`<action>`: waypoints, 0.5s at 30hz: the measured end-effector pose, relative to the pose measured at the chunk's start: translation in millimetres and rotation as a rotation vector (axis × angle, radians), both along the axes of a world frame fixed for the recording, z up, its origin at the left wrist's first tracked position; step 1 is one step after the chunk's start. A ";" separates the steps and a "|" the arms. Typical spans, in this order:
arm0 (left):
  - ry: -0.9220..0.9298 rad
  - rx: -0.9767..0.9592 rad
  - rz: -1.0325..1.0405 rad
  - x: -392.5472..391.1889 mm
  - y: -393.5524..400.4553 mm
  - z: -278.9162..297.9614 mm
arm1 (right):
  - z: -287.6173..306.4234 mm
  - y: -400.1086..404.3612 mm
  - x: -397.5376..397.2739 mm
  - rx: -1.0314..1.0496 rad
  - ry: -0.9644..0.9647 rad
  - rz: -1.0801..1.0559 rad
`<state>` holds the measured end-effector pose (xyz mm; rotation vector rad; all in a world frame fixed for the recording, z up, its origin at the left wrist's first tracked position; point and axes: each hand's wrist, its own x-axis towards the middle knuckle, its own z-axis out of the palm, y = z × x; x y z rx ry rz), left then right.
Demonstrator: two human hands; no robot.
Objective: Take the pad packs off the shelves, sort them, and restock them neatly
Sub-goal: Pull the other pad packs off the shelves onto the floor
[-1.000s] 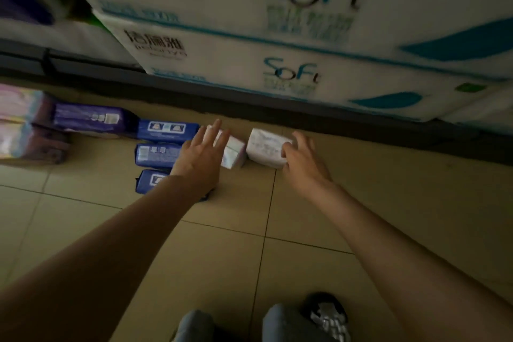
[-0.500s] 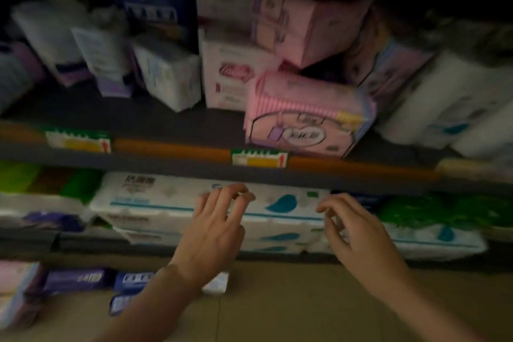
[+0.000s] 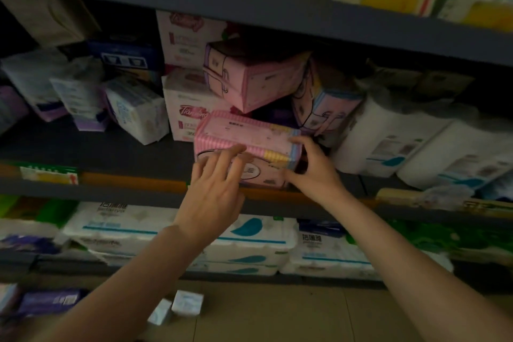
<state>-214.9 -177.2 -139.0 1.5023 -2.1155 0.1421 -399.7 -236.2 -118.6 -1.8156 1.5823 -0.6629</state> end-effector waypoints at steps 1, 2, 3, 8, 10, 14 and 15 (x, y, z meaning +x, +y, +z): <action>-0.032 0.002 -0.011 -2.9 -5.3 3.2 | 2.2 0.5 -5.3 0.013 -0.001 0.053; -0.076 0.009 -0.010 -5.3 -11.5 6.3 | 5.4 0.1 -10.7 -0.016 0.038 0.117; -0.127 0.021 -0.006 -7.6 -18.3 11.2 | 10.3 -1.1 -14.8 -0.101 0.112 0.167; -0.455 0.323 0.016 -8.0 -59.7 37.6 | 38.9 -37.5 -20.8 -0.568 0.395 -0.133; -0.580 0.436 0.020 -6.3 -73.1 43.2 | 39.0 -63.6 -19.6 -0.470 0.451 -0.221; -0.536 0.486 0.007 -2.4 -77.9 39.8 | 26.6 -79.3 -11.5 -0.332 0.548 -0.363; -0.533 0.471 0.010 -0.5 -77.7 40.3 | 25.6 -78.5 -9.6 -0.350 0.572 -0.382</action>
